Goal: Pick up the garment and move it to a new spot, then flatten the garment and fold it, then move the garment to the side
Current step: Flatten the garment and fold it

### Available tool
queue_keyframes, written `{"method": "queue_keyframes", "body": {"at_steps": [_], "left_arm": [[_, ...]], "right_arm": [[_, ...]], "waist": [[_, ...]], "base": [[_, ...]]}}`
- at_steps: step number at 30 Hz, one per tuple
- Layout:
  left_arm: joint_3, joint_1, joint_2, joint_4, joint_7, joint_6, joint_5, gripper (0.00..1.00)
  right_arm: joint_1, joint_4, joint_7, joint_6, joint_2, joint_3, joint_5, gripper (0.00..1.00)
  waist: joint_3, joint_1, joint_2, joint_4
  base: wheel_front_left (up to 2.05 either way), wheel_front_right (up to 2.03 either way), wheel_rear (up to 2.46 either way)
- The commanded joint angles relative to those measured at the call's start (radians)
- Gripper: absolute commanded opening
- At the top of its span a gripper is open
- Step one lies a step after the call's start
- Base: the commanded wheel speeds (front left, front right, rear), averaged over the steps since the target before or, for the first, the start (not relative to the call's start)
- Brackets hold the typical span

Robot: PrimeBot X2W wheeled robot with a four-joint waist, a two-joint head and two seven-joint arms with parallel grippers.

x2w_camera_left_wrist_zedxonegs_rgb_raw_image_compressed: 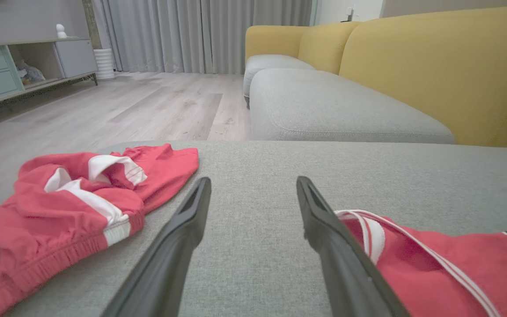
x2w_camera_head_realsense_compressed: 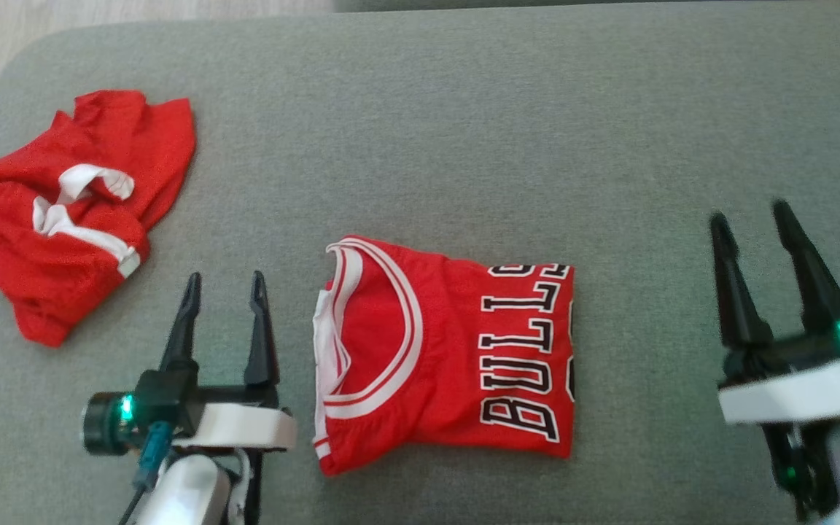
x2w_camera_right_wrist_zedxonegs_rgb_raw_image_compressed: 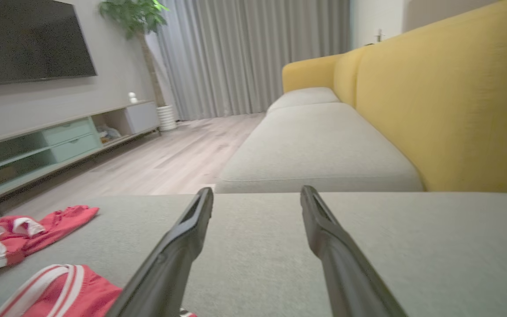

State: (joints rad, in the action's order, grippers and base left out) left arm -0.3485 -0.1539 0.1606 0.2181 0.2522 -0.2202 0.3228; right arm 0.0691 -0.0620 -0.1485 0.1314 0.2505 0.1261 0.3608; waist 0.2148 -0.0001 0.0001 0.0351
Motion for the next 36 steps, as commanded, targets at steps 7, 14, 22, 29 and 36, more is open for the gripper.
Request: {"method": "queue_keyframes", "body": {"at_steps": [7, 14, 22, 29, 36], "left_arm": [[0.057, 0.016, 0.075, -0.055, -0.026, -0.039, -0.038, 1.0], [0.062, 0.085, 0.118, -0.08, -0.072, -0.054, -0.038, 1.0], [0.056, 0.161, 0.142, -0.112, -0.108, -0.058, -0.025, 1.0], [0.041, 0.194, 0.151, -0.119, -0.134, -0.056, -0.018, 1.0], [0.034, 0.199, 0.155, -0.118, -0.143, -0.056, -0.015, 1.0]], "right_arm": [[-0.091, -0.108, 0.053, -0.001, -0.042, -0.067, -0.052, 1.0], [-0.177, -0.131, 0.094, -0.001, -0.08, -0.069, -0.078, 1.0], [-0.268, -0.171, 0.146, -0.001, -0.122, -0.08, -0.104, 1.0], [-0.319, -0.205, 0.178, -0.001, -0.149, -0.092, -0.108, 1.0], [-0.328, -0.216, 0.194, -0.001, -0.156, -0.093, -0.108, 1.0]], "waist": [[-0.025, 0.0001, -0.0001, -0.032], [-0.102, 0.0001, -0.0001, -0.042], [-0.17, 0.0001, -0.0001, -0.042], [-0.208, 0.0001, -0.0001, -0.043], [-0.215, 0.0001, -0.0001, -0.041]], "base": [[0.0, 0.0, 0.0], [0.0, 0.0, 0.0], [0.0, 0.0, 0.0], [0.0, 0.0, 0.0], [0.0, 0.0, 0.0]]}}
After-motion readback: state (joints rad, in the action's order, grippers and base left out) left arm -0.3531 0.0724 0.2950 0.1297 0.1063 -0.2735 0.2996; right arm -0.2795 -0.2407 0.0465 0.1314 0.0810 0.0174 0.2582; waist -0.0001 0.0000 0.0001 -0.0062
